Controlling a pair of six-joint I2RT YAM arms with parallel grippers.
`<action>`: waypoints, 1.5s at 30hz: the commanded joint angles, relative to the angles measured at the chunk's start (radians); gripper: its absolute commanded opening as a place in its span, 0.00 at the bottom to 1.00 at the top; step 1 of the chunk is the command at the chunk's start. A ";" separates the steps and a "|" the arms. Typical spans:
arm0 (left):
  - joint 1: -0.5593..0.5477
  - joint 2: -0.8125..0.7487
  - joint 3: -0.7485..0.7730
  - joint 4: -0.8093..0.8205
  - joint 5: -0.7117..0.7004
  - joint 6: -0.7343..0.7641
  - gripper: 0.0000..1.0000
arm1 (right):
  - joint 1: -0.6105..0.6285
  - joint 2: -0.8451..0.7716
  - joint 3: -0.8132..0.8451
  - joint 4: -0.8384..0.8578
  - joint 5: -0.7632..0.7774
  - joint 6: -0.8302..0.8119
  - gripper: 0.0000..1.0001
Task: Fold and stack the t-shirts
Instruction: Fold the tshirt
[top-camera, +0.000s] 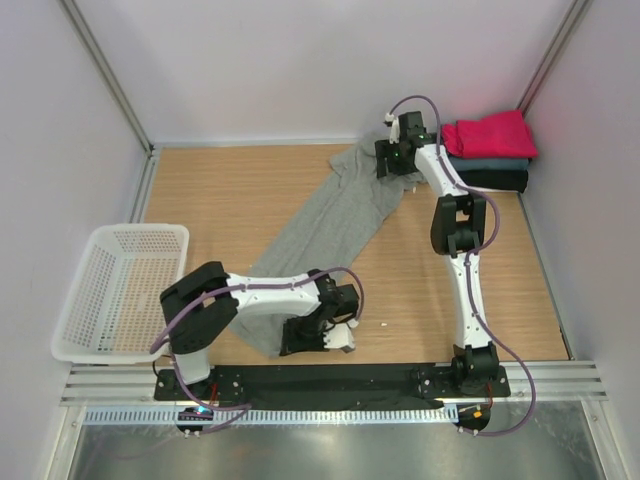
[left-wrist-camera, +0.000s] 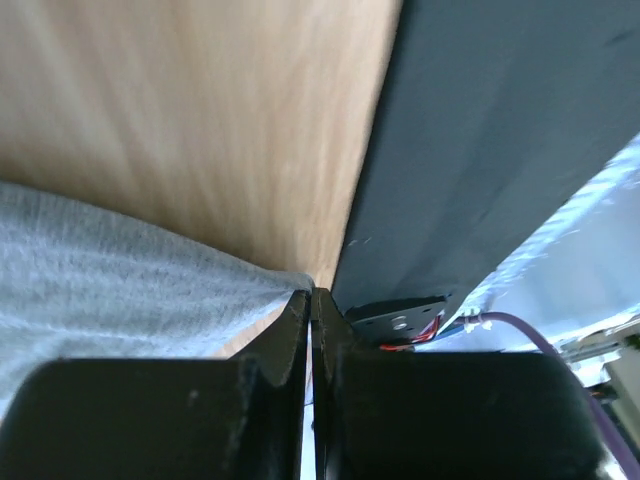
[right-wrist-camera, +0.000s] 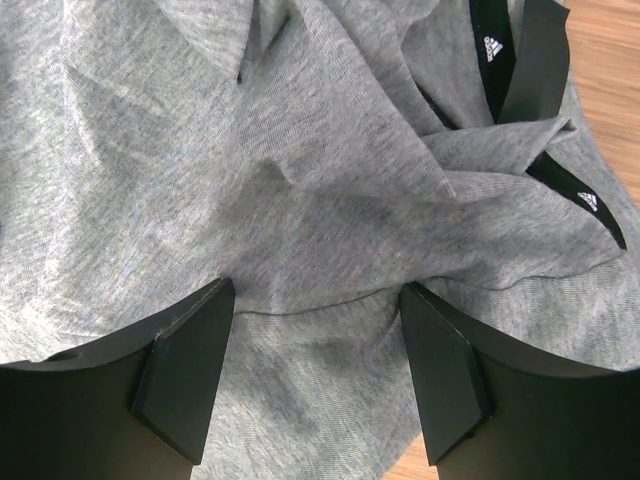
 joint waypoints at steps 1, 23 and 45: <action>-0.070 0.045 0.087 -0.063 0.064 0.007 0.00 | 0.021 0.023 0.062 -0.005 0.004 -0.015 0.73; -0.233 0.171 0.503 -0.140 0.019 0.010 0.40 | 0.024 -0.174 -0.086 0.130 -0.005 -0.010 0.83; 0.520 0.127 0.612 0.528 -0.042 -0.129 0.67 | -0.087 -0.995 -1.171 0.535 -0.464 0.246 0.80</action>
